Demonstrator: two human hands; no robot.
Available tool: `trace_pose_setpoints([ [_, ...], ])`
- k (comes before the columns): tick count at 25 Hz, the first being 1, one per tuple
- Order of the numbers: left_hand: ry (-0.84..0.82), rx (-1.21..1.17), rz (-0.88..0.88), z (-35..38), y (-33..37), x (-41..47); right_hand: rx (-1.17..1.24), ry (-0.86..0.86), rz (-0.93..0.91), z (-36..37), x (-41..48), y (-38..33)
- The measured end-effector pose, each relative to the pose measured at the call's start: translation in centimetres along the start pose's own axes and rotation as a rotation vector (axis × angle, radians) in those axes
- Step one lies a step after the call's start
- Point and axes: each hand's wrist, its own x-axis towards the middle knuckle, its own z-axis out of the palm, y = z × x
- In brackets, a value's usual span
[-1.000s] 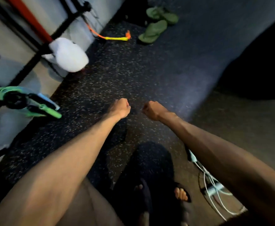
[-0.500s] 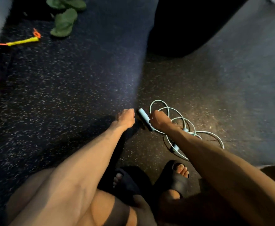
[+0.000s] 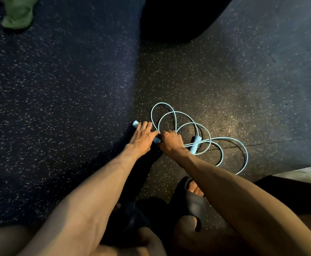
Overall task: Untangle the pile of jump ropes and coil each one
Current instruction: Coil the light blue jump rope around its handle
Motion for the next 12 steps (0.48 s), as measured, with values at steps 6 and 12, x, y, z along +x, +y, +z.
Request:
trace_pose_setpoints([
  [6, 0.011, -0.217, 0.013, -1.8, -0.5, -1.0, 0.085, 0.016, -0.082, -1.5, -1.3, 0.2],
  [12, 0.205, -0.383, -0.083, -11.3, -1.3, -4.2, 0.026, 0.005, -0.164, -9.6, -3.9, -0.3],
])
